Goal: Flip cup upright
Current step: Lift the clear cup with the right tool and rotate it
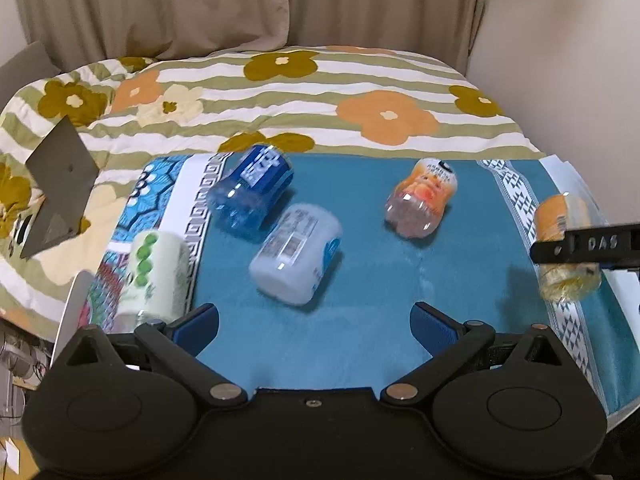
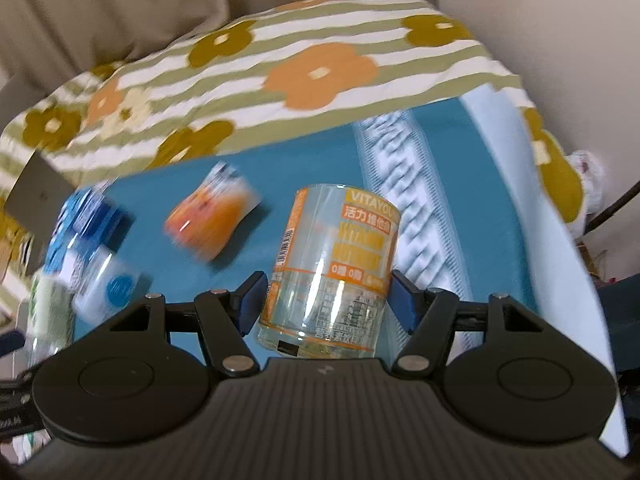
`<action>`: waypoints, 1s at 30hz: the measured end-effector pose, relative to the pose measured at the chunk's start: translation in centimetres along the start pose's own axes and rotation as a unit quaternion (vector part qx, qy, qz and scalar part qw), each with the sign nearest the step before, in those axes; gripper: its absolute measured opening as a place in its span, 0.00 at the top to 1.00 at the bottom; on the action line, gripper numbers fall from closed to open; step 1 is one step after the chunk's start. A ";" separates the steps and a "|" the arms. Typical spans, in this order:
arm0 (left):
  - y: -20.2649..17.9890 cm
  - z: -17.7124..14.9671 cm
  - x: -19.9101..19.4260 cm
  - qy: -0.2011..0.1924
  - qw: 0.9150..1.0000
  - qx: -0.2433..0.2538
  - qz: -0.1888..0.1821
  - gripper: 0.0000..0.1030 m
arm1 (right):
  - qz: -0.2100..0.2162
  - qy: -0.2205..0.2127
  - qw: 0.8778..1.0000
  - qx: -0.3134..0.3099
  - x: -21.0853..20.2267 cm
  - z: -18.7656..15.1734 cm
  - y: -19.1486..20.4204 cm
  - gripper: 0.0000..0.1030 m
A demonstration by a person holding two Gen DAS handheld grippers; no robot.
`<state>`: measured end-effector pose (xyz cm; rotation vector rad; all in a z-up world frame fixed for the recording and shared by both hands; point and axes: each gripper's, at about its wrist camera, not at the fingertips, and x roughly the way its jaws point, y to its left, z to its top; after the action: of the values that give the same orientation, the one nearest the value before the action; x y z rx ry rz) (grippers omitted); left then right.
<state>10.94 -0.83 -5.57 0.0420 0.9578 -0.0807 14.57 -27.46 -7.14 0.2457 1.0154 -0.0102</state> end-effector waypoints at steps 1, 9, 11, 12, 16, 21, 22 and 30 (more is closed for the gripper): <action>0.3 -0.4 -0.2 0.001 1.000 -0.002 0.001 0.00 | 0.003 0.003 1.000 -0.006 0.0 -0.5 0.6 0.22; 2.0 -3.5 -0.8 0.005 1.000 -0.007 -0.002 0.00 | 0.018 0.025 0.998 -0.047 0.5 -5.4 4.4 0.22; 2.3 -4.0 -0.8 0.008 1.000 -0.006 -0.002 0.00 | 0.021 0.029 0.998 -0.059 0.9 -6.4 5.3 0.22; 2.4 -4.2 -0.7 0.008 1.000 -0.006 -0.001 0.00 | 0.021 0.030 0.997 -0.066 1.1 -6.8 5.7 0.22; 3.0 -5.2 -0.3 0.012 1.000 -0.002 0.004 0.00 | 0.023 0.040 0.995 -0.089 2.7 -7.8 7.0 0.22; 3.5 -5.8 0.0 0.018 1.000 -0.004 0.002 0.00 | 0.021 0.044 0.993 -0.107 3.8 -8.7 8.1 0.22; 3.5 -5.9 0.1 0.019 1.000 -0.003 0.001 0.00 | 0.020 0.044 0.993 -0.109 3.9 -8.7 8.2 0.22; 3.4 -6.1 0.4 0.028 1.000 0.009 0.003 0.00 | 0.014 0.044 0.992 -0.121 4.4 -8.7 8.8 0.21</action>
<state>6.52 3.02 -9.38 0.0645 1.0137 -0.0828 10.64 -16.68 -13.44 0.0385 1.0903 0.1496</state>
